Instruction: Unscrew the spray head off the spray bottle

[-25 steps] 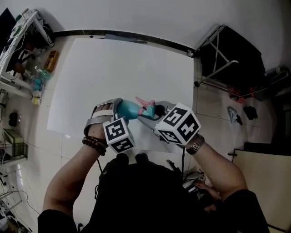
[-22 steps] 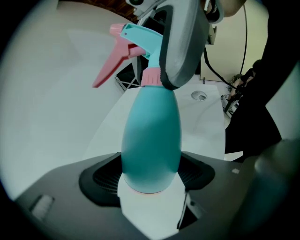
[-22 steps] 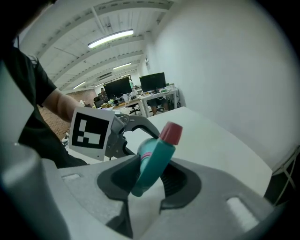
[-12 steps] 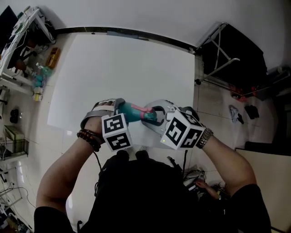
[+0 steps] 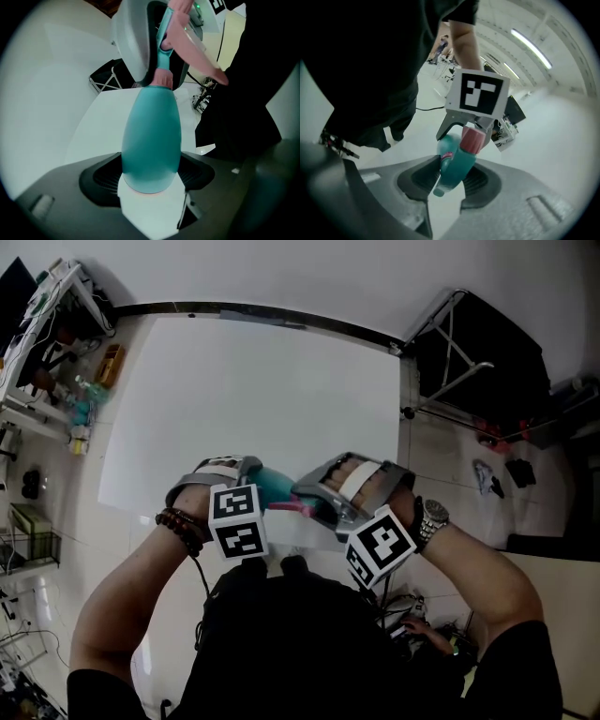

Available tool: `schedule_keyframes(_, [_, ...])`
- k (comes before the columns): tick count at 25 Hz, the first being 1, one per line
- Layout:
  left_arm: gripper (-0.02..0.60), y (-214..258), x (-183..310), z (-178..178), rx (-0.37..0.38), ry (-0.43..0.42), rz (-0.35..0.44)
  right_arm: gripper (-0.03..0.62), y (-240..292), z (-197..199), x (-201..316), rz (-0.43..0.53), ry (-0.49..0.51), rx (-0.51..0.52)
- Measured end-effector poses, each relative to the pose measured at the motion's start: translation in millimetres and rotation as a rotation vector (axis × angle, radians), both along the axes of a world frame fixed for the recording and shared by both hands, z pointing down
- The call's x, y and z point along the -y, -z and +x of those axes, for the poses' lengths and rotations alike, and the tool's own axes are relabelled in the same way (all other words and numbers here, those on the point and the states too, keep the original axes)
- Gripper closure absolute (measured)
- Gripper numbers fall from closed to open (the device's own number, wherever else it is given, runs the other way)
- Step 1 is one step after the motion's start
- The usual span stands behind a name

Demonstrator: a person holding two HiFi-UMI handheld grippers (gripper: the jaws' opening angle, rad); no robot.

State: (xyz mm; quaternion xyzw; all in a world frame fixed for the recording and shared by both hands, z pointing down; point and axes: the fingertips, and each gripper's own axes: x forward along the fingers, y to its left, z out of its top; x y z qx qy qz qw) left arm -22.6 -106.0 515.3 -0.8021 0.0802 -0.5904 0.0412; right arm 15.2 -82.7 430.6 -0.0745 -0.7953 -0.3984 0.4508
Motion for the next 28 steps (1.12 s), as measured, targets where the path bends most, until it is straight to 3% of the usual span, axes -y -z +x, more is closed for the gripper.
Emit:
schedule_keyframes(4, [0.193,-3,-1,0,0.004,-0.007,-0.002,0.474,1,-6,-4,0.199,0.124,-0.016])
schedule_keyframes(8, [0.193,-3,2,0,0.005,0.005,0.016,0.473,-1,-5,-4,0.262,0.144,-0.005])
schedule_keyframes(12, [0.193,-1,10,4,-0.017,0.045,0.065,0.461,0,1,4,0.238,0.079,0.003])
schedule_keyframes(14, [0.193,1,17,3,-0.028,0.071,0.099,0.384,1,4,10,0.222,0.042,0.006])
schedule_keyframes(16, [0.192,5,26,1,-0.044,0.103,0.136,0.356,3,4,15,0.209,0.007,0.021])
schedule_keyframes(23, [0.193,6,50,-13,-0.067,0.221,0.227,0.338,16,21,40,0.186,-0.185,0.091])
schedule_keyframes(26, [0.193,6,61,-21,-0.061,0.266,0.264,0.338,20,30,54,0.098,-0.313,0.142])
schedule_keyframes(28, [0.192,5,66,-26,-0.04,0.286,0.291,0.338,20,37,63,-0.017,-0.427,0.191])
